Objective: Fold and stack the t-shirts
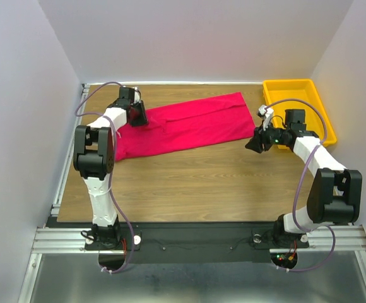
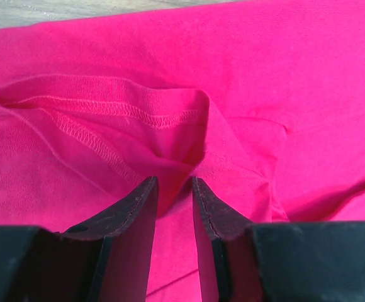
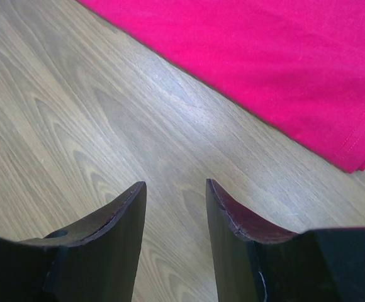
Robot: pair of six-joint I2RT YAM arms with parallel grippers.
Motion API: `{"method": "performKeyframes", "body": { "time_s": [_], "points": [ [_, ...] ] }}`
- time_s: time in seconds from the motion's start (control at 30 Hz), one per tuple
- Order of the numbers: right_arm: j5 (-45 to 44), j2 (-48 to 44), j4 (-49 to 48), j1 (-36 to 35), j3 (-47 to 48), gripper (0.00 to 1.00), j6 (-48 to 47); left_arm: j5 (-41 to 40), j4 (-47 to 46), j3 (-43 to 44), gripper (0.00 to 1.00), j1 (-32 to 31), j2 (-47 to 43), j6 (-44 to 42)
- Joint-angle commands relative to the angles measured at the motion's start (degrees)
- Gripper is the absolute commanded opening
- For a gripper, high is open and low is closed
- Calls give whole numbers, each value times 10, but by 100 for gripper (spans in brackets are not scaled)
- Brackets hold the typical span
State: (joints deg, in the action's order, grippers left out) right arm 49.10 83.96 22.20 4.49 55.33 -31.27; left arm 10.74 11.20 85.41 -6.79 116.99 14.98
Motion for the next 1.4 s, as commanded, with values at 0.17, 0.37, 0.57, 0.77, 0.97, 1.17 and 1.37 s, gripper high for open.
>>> {"method": "performKeyframes", "body": {
  "time_s": [0.17,0.37,0.57,0.77,0.97,1.17,1.37],
  "points": [
    [11,-11,-19,4,-1,49,-6,18,23,41,26,-9,13,-29],
    [10,-10,-19,4,-2,49,-7,28,25,63,2,-10,18,-32],
    [10,-10,-18,6,-2,49,-7,33,29,98,0,-10,27,-39],
    [10,-11,-18,6,-2,49,-8,50,27,136,0,-10,50,-45],
    [9,-10,-18,8,-2,49,-8,70,28,177,19,-11,85,-52],
    [11,-7,-18,9,-2,49,-8,73,24,209,36,-15,102,-60],
    [13,-6,-18,10,-3,49,-8,-18,-29,185,41,-28,45,-88]
  ]
}}
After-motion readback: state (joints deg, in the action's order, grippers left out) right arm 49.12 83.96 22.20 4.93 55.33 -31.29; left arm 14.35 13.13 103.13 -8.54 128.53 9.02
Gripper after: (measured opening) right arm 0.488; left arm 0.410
